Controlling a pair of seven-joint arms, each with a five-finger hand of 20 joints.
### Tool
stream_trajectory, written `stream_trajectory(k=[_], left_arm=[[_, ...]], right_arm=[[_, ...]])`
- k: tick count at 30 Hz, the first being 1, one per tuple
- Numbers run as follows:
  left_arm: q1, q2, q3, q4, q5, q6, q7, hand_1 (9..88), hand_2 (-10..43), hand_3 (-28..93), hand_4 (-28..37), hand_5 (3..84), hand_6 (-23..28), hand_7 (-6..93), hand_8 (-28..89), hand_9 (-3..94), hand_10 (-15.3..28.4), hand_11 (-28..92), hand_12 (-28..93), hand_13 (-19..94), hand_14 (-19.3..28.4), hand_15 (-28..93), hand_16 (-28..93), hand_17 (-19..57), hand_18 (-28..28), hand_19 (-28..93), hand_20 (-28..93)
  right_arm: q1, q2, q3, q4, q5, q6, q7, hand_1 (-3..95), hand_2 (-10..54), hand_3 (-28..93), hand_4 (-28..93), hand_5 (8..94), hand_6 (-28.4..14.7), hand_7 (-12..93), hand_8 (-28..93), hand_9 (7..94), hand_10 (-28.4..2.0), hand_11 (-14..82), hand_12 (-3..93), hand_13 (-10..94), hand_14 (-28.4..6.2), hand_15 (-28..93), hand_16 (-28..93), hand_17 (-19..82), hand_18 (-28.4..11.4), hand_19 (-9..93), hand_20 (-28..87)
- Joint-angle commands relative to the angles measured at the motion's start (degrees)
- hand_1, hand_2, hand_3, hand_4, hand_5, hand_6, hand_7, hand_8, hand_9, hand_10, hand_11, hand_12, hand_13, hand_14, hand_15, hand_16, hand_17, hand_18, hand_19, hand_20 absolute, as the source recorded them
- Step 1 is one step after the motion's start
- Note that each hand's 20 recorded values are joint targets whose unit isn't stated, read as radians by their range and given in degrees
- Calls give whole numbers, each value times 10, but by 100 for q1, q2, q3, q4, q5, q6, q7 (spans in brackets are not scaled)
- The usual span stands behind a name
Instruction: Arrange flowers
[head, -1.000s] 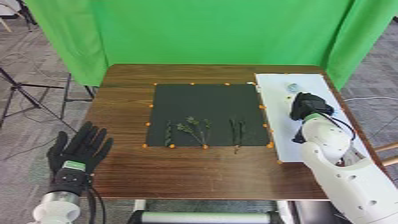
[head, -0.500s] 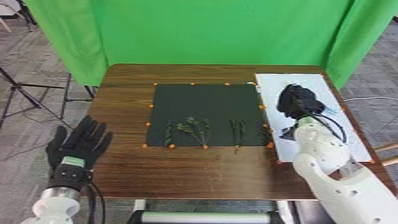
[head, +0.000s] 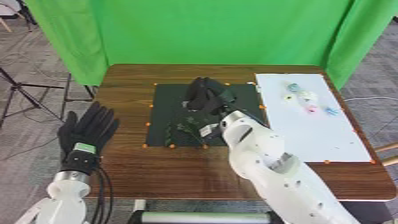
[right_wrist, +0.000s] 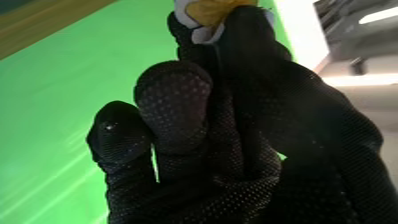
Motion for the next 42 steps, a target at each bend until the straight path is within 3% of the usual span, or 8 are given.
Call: stream_trajectory(k=[1, 4, 7, 12, 17, 28, 36, 42], left_arm=[[-819, 132, 469, 256, 125, -70, -16, 288, 161, 747, -276, 481, 92, 129, -80, 399, 173, 238, 85, 231, 164, 444, -164, -61, 128, 418, 80], [-984, 103, 567, 327, 200, -41, -142, 292, 159, 750, -273, 489, 97, 138, -78, 400, 193, 258, 83, 209, 186, 494, -187, -76, 134, 434, 70], [-978, 77, 571, 331, 266, -29, -208, 301, 156, 755, -274, 502, 104, 155, -81, 410, 213, 284, 83, 198, 206, 540, -214, -93, 143, 446, 61], [-971, 34, 549, 317, 291, 26, -227, 307, 155, 762, -273, 513, 112, 171, -83, 424, 229, 311, 82, 190, 234, 588, -231, -112, 154, 452, 53], [-991, 13, 551, 326, 310, -20, -254, 308, 155, 765, -275, 513, 113, 177, -85, 428, 238, 321, 82, 192, 253, 611, -239, -127, 163, 446, 53], [-932, -5, 523, 319, 253, -47, -311, 306, 155, 767, -278, 503, 110, 191, -93, 430, 238, 325, 83, 212, 280, 634, -222, -136, 178, 443, 68], [-903, 7, 504, 299, 220, -13, -270, 305, 153, 770, -278, 501, 112, 197, -93, 423, 244, 325, 86, 205, 284, 628, -213, -138, 181, 443, 75], [-899, 23, 518, 285, 190, -18, -199, 305, 150, 770, -278, 492, 107, 200, -95, 407, 238, 320, 88, 198, 284, 619, -206, -135, 180, 442, 76]], right_arm=[[419, -713, -1011, 698, -407, 350, 213, 738, -35, 462, -183, 724, -27, 232, 23, 841, -82, 87, 345, 756, -58, 628, 322, 476, -160, 932, 434], [415, -875, -1180, 1013, -765, 447, 375, 824, 10, 248, -68, 688, -40, 240, 15, 810, -79, 94, 331, 742, -54, 636, 320, 467, -149, 932, 439], [380, -968, -1206, 1211, -1080, 269, 338, 851, 41, 152, -26, 648, -30, 312, -34, 805, -71, 111, 317, 745, -39, 627, 321, 465, -140, 932, 438], [374, -1041, -1258, 1386, -1494, -13, 482, 812, 46, 179, -53, 627, -3, 419, -100, 805, -57, 152, 286, 763, -32, 611, 322, 479, -144, 932, 421], [281, -1087, -1163, 1394, -1571, -515, 498, 678, 54, 333, -149, 632, 11, 462, -127, 789, -77, 234, 203, 783, -38, 588, 325, 496, -159, 932, 392], [227, -1088, -1143, 1261, -1519, -455, 515, 644, 55, 354, -162, 564, -15, 420, -144, 730, -95, 203, 174, 770, -46, 586, 321, 493, -163, 932, 357], [203, -1095, -1091, 1216, -1482, -518, 542, 672, 32, 236, -86, 534, -27, 380, -149, 704, -107, 209, 171, 758, -47, 597, 312, 489, -165, 932, 352], [206, -1057, -1061, 1156, -1489, -627, 577, 595, -1, 357, -116, 510, -28, 230, -155, 685, -118, 235, 150, 749, -53, 607, 307, 486, -172, 932, 350]])
